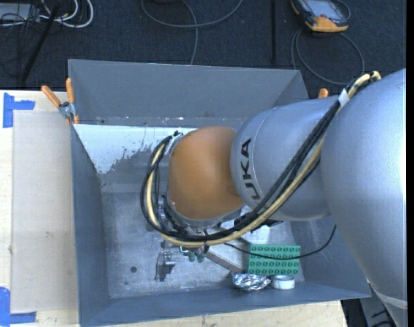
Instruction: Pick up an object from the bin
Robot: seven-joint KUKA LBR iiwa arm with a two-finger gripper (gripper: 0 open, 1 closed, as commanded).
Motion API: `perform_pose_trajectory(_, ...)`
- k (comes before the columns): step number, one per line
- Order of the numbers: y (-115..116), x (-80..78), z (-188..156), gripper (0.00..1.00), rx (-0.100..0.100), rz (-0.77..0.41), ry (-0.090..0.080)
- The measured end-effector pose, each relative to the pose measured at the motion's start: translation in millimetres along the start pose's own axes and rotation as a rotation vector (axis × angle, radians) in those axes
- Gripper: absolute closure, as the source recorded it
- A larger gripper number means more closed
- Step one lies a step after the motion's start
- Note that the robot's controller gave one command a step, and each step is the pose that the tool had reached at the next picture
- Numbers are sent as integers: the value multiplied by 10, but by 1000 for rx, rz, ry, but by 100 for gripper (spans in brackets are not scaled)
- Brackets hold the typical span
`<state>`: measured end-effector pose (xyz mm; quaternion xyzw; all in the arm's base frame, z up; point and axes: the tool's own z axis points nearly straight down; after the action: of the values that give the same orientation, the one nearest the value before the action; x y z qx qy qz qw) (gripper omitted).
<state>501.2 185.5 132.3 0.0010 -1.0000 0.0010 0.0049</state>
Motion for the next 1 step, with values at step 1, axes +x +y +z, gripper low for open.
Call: perform_pose_trajectory(1, -796, -519, -92, 0, 2, -51, -13)
